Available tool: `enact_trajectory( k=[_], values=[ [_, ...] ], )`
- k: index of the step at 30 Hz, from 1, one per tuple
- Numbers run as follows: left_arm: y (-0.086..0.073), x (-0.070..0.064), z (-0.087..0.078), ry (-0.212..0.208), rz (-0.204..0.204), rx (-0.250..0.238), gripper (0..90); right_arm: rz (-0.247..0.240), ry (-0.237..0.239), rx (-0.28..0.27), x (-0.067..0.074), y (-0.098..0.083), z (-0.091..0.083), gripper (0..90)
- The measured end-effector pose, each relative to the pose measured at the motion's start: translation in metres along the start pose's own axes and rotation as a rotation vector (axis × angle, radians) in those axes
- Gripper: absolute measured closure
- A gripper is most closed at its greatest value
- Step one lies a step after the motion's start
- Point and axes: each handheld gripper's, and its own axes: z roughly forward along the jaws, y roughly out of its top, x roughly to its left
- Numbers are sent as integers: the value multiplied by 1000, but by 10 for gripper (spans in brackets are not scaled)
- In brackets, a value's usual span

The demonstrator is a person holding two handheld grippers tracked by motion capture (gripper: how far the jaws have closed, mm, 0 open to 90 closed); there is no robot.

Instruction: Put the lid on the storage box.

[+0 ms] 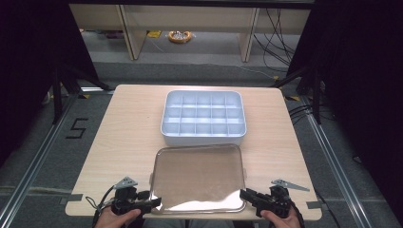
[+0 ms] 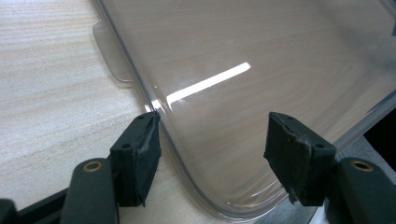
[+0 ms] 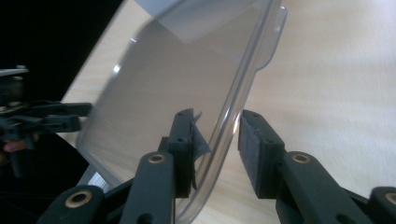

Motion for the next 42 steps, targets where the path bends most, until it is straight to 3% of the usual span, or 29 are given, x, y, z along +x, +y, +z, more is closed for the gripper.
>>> enact_trajectory(
  k=[1, 3, 5, 6, 7, 8, 9, 12, 13, 15, 17, 18, 20, 21, 23, 24, 25, 26, 27, 30, 32, 33, 34, 35, 36, 37, 40, 41, 42],
  values=[
    [0, 1, 0, 1, 5, 1, 347, -19, 8, -2, 5, 1, -3, 675],
    [0, 1, 0, 10, 2, -7, 326, -103, 20, -32, 9, 4, -6, 675],
    [0, 1, 0, 17, 3, -8, 310, -85, 27, -13, 21, 3, -10, 675],
    [0, 1, 0, 29, -3, -14, 307, -153, 17, -30, 19, 3, -9, 675],
    [0, 1, 0, 36, 1, -15, 304, -166, 23, -27, 21, 3, -10, 676],
    [1, 1, 0, 34, -2, -15, 300, -125, 45, -16, 24, 3, -11, 676],
    [1, 1, 1, 36, -4, -16, 294, -180, 42, -29, 22, 4, -10, 676],
    [2, 4, -1, 37, 13, 2, 288, -184, 33, -18, 22, 4, -12, 677],
    [3, 2, 1, 42, -16, -23, 286, -156, 45, -9, 25, 3, -12, 678],
    [3, 4, 1, 39, -36, -26, 272, -163, 48, -2, 25, 4, -13, 683],
    [4, 4, 1, 36, -33, -25, 269, -213, 64, -24, 21, 5, -11, 687],
    [4, 4, 1, 32, -43, -29, 267, -160, 58, -14, 23, 4, -11, 690],
    [4, 6, 1, 15, -53, -25, 280, -177, 60, -2, 22, 4, -11, 693],
    [4, 7, 0, 25, -55, -32, 314, -170, 68, -3, 22, 4, -11, 693],
    [3, 11, -1, 33, -65, -47, 450, -225, 53, -17, 18, 6, -11, 694],
    [3, 12, -1, 28, -72, -50, 469, -223, 60, -27, 17, 5, -10, 694],
    [2, 12, -2, 28, -73, -60, 490, -159, 53, -3, 21, 4, -12, 694],
    [2, 12, -3, 30, -66, -73, 516, -173, 60, -2, 19, 4, -12, 696],
    [2, 11, -4, 33, -58, -79, 536, -200, 34, -9, 16, 5, -11, 699],
    [2, 9, -7, 20, -62, -118, 610, -170, 10, -2, 14, 5, -11, 717],
    [2, 8, -9, 15, -60, -142, 640, -188, -9, -5, 13, 6, -12, 720],
    [3, 7, -10, 15, -54, -151, 653, -195, -52, 7, 13, 6, -12, 714],
    [3, 6, -12, 11, -29, -161, 655, -197, -66, 15, 13, 5, -11, 708],
    [4, 5, -13, 4, -32, -175, 656, -185, -64, 13, 13, 5, -9, 701],
    [5, 4, -15, -3, -34, -177, 659, -128, -62, 33, 15, 3, -9, 690],
    [5, 3, -16, -7, -32, -181, 660, -156, -75, 25, 11, 4, -8, 681],
    [5, 0, -16, -12, -27, -187, 660, -121, -100, 45, 14, 3, -8, 661],
    [5, 0, -16, -14, -27, -182, 660, -147, -107, 30, 12, 4, -6, 661],
    [5, 1, -16, -13, -29, -183, 660, -131, -110, 40, 14, 3, -7, 661]
  ],
)
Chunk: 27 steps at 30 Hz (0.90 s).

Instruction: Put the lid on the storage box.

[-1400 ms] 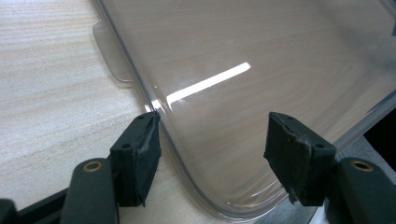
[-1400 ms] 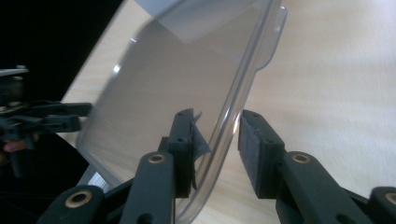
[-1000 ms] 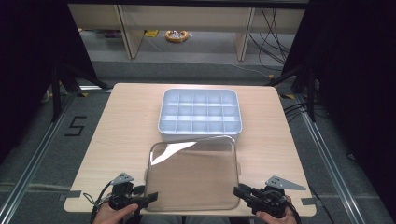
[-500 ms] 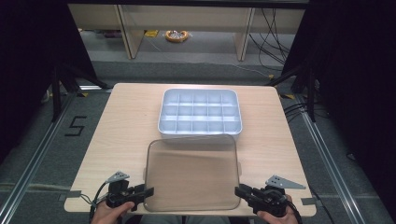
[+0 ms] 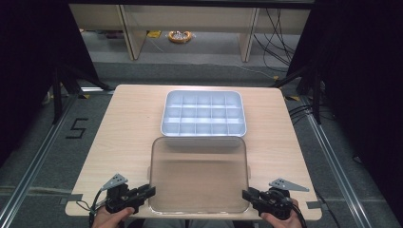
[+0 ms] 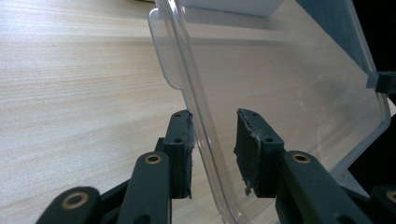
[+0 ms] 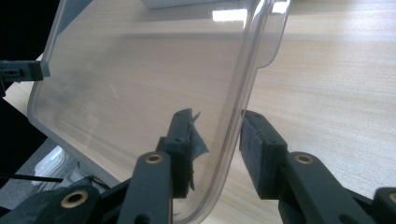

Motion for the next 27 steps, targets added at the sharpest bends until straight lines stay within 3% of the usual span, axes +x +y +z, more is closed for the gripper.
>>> enact_trajectory(
  k=[1, 3, 6, 7, 8, 10, 13, 15, 17, 18, 19, 20, 21, 22, 23, 24, 26, 27],
  values=[
    [0, 0, 0, 2, 1, 1, 660, -48, -8, -8, -2, 1, -1, 658],
    [0, 0, 0, 1, 7, 4, 660, -62, -17, 11, -1, 1, 0, 651],
    [0, -1, 0, 13, 15, -15, 660, -64, -14, 4, 0, 1, 2, 649],
    [1, -1, -1, 12, 22, 1, 660, -62, -26, 11, 1, 1, 2, 649],
    [1, -1, -1, 13, 35, -5, 661, -84, -37, 11, 0, 1, 2, 648],
    [2, -2, -2, 18, 33, -7, 661, -86, -25, 7, 1, 1, 2, 649],
    [2, -5, -2, 35, 48, -31, 662, -59, -29, 31, 6, 2, 2, 649],
    [3, -5, -3, 29, 52, -17, 661, -108, -54, 18, 3, 3, 3, 649],
    [4, -4, -5, 33, 83, 4, 660, -61, -43, 19, 7, 3, 4, 648],
    [4, -4, -4, 34, 77, -6, 660, -64, -57, 15, 8, 3, 4, 649],
    [5, -5, -5, 42, 87, 6, 660, -105, -71, 3, 5, 4, 5, 648],
    [5, -5, -4, 39, 86, -8, 660, -117, -64, 7, 4, 5, 6, 648],
    [6, -6, -4, 42, 72, -21, 660, -73, -62, 17, 7, 5, 5, 648],
    [6, -7, -4, 45, 68, -31, 660, -103, -63, 6, 5, 6, 5, 648],
    [8, -7, -5, 46, 78, -29, 659, -86, -62, 10, 7, 7, 5, 648],
    [9, -7, -5, 42, 79, -29, 659, -122, -56, -13, 4, 8, 6, 647],
    [12, -8, -6, 47, 83, -38, 658, -95, -61, -9, 7, 11, 6, 645],
    [13, -9, -5, 46, 86, -50, 657, -121, -64, -9, 5, 13, 5, 644]
  ],
)
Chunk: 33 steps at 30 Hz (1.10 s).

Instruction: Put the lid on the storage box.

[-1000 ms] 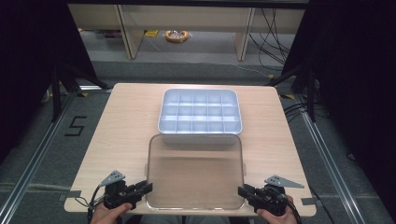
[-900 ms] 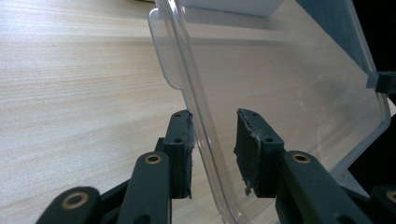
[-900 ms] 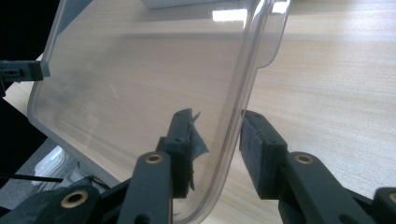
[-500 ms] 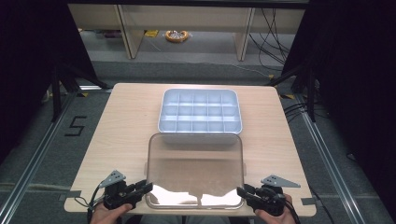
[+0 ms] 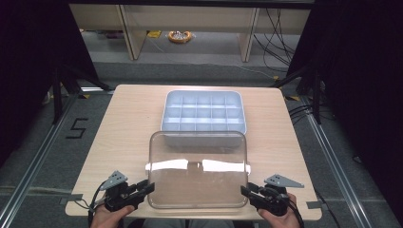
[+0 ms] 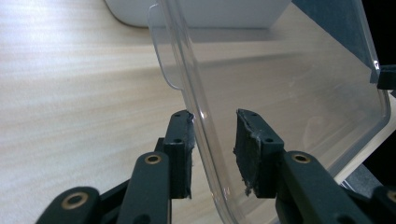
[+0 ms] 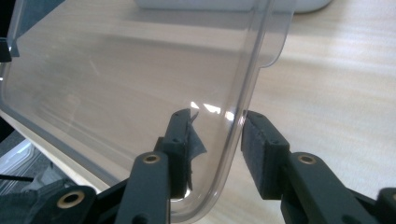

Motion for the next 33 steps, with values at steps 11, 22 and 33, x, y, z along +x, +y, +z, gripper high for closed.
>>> enact_trajectory(
  k=[11, 22, 33],
  values=[
    [17, 2, 11, 28, 30, 4, 639, -4, -18, -26, -6, 16, 4, 637],
    [34, 6, 19, 32, 31, -16, 631, -16, -18, -65, -7, 36, 5, 630],
    [72, 9, 26, 44, 44, -65, 625, 2, -30, -110, -11, 66, 6, 624]
  ],
)
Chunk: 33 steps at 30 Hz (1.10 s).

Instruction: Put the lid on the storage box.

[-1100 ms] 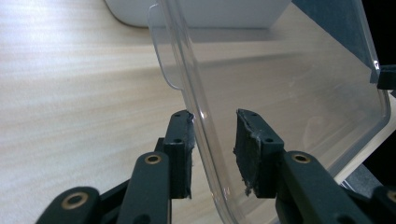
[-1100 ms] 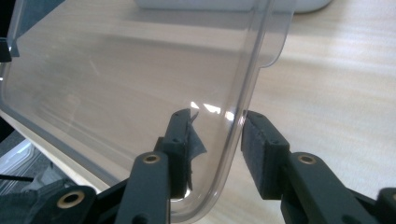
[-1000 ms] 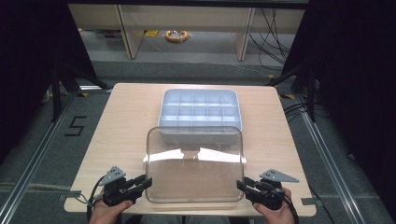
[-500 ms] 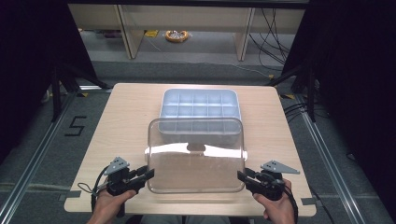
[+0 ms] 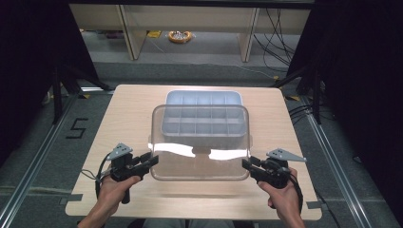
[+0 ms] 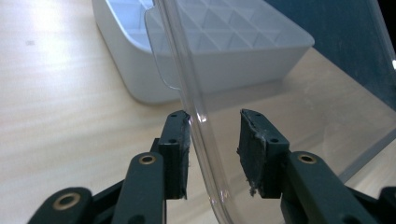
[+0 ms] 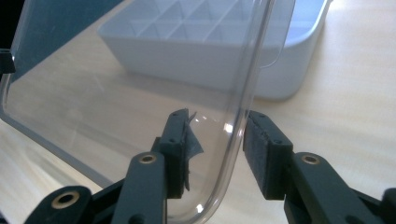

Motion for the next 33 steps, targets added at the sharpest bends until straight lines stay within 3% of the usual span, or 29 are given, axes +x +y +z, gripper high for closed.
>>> enact_trajectory(
  k=[1, 3, 4, 8, 9, 10, 11, 15, 16, 19, 23, 27, 29, 33],
  values=[
    [4, 0, 1, 0, -2, -7, 626, -43, 3, -9, -4, 4, 1, 624],
    [13, 0, 4, 2, 0, -10, 626, -7, -4, -18, -3, 13, 1, 620],
    [19, 0, 6, 0, 6, -11, 625, -43, -12, -28, -7, 18, 1, 618],
    [34, 3, 15, 0, 3, -8, 622, -10, -18, -51, -10, 36, 3, 620],
    [37, 4, 18, 2, 0, -6, 622, -37, -22, -65, -13, 40, 5, 620],
    [40, 5, 20, 4, -2, -7, 621, -18, -24, -64, -13, 44, 6, 622],
    [44, 6, 24, 4, -3, -7, 622, -31, -18, -77, -15, 47, 7, 623],
    [57, 10, 37, 17, -7, -7, 623, 7, -37, -71, -20, 63, 14, 625],
    [60, 11, 40, 25, -9, -2, 622, -24, -42, -77, -24, 67, 17, 625],
    [70, 16, 51, 38, -8, -2, 622, 11, -59, -66, -26, 75, 25, 624],
    [83, 25, 66, 54, -18, 0, 621, 2, -72, -59, -36, 88, 40, 624],
    [93, 31, 79, 78, -30, -2, 621, 49, -75, -45, -42, 97, 55, 622],
    [96, 34, 85, 81, -40, -6, 622, 25, -77, -47, -48, 100, 61, 619],
    [100, 38, 94, 91, -50, 11, 621, 39, -85, -35, -55, 103, 71, 616]
  ],
)
